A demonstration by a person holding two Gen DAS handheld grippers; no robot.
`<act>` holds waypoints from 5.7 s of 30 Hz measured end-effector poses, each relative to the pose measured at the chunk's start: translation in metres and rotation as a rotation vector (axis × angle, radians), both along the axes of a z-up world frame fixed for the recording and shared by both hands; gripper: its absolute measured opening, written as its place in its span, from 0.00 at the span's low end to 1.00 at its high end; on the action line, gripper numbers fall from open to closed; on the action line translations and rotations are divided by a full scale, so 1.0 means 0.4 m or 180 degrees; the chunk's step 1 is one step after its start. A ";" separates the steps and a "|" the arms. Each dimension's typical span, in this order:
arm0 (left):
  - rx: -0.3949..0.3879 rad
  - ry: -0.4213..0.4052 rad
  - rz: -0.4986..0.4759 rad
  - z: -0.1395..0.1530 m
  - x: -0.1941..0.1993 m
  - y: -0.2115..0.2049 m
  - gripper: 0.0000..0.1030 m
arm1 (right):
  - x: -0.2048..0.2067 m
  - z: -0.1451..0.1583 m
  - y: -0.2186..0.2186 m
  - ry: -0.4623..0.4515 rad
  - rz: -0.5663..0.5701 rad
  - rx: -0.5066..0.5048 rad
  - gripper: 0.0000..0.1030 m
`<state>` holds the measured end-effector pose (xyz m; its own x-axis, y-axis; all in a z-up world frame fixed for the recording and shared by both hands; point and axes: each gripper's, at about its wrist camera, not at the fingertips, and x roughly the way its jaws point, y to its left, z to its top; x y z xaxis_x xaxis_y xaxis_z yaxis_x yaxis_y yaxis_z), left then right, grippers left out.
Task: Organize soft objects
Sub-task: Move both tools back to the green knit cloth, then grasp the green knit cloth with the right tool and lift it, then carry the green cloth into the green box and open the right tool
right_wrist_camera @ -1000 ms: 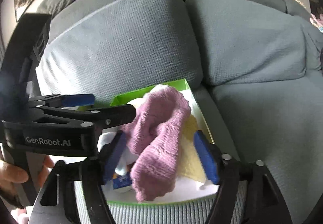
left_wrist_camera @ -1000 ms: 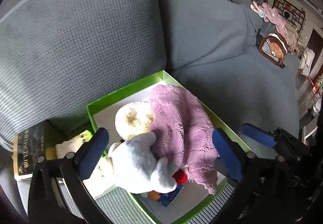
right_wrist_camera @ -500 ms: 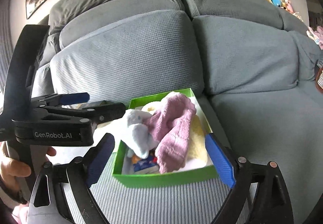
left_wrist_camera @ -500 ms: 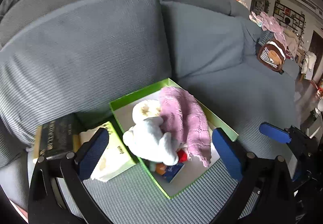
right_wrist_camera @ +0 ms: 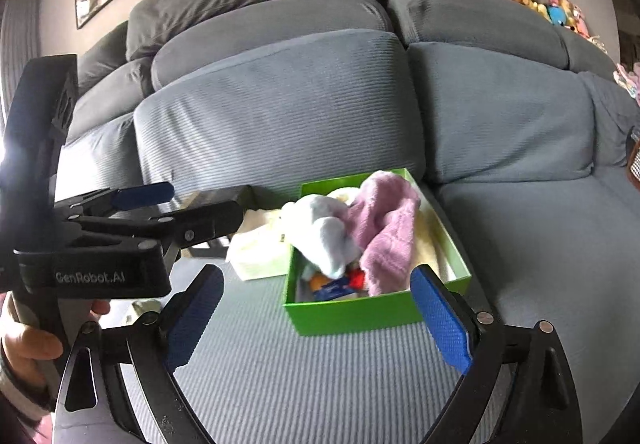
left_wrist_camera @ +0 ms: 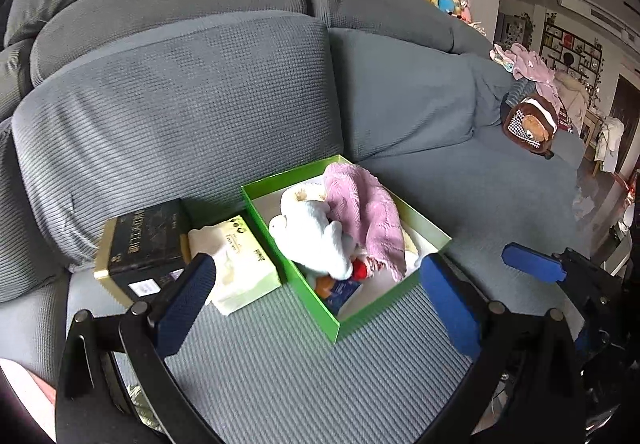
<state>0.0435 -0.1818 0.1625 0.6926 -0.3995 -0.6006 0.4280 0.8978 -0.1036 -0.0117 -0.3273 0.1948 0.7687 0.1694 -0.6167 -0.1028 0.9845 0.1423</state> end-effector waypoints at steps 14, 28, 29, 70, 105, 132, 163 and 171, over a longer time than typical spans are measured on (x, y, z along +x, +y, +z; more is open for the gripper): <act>-0.0055 0.0187 0.0373 -0.102 -0.128 0.163 0.99 | -0.058 -0.054 0.150 0.0127 0.0376 -0.0121 0.92; -0.0199 0.0875 0.1378 -0.328 -0.167 0.528 0.99 | -0.027 -0.198 0.349 0.0568 0.0898 -0.0076 0.92; -0.0204 0.0933 0.1417 -0.346 -0.173 0.549 0.99 | -0.022 -0.203 0.358 0.0587 0.0915 -0.0059 0.92; -0.0516 0.1181 0.0870 -0.469 -0.078 0.554 0.36 | 0.250 -0.458 0.661 0.1595 0.1727 0.0757 0.35; -0.0259 0.0874 -0.0343 -0.266 -0.112 0.167 0.18 | 0.032 -0.275 0.217 0.0703 0.0922 0.1054 0.19; 0.0010 0.0368 -0.0826 -0.125 0.095 -0.159 0.19 | 0.117 -0.143 -0.126 -0.0068 0.0259 0.1139 0.19; 0.0141 0.0346 -0.0771 -0.126 0.249 -0.258 0.21 | 0.287 -0.141 -0.224 0.0001 0.0094 0.1057 0.19; 0.0236 0.0519 -0.0724 -0.164 0.310 -0.289 0.21 | 0.356 -0.187 -0.232 0.0206 0.0057 0.1022 0.19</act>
